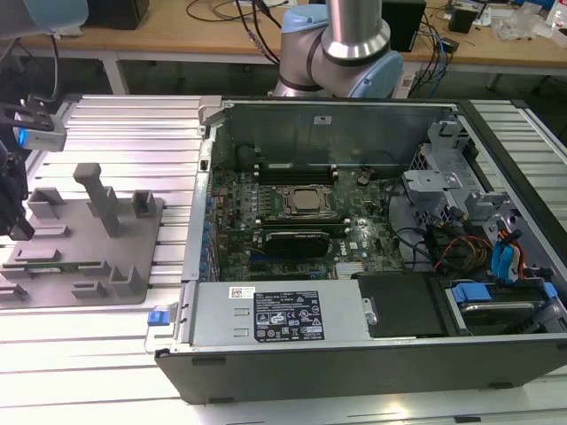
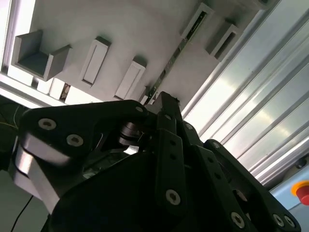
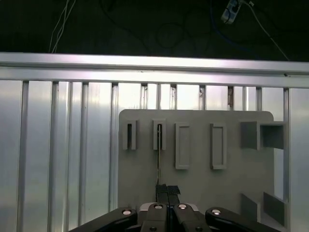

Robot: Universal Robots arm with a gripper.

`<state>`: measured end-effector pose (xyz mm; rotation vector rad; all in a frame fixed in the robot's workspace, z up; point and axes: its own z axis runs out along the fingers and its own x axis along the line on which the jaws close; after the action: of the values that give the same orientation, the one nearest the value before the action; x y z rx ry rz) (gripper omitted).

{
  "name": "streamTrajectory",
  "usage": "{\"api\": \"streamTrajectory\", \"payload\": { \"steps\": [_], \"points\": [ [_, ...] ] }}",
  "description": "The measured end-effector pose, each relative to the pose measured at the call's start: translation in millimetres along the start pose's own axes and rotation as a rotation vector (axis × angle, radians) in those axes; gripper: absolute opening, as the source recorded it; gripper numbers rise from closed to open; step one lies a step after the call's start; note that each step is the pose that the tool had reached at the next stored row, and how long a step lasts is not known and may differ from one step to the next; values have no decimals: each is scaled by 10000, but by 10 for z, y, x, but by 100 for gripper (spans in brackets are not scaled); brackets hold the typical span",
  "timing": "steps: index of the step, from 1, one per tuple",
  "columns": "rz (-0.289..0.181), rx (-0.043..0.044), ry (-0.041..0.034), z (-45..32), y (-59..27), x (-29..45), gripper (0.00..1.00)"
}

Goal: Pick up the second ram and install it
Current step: 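Pick up the second ram and move it above second insertion slot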

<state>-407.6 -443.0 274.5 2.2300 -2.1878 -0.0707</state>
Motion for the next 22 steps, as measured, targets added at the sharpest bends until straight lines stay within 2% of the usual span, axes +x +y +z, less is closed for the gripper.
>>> {"api": "streamTrajectory", "payload": {
  "steps": [5,8,11,19,22],
  "points": [
    [98,4,-6,38,-2,1,8],
    [100,4,-5,99,-4,2,8],
    [100,6,-5,205,-9,5,8],
    [100,9,-4,257,-11,10,8],
    [100,7,-2,384,-16,13,8]
  ]
}}
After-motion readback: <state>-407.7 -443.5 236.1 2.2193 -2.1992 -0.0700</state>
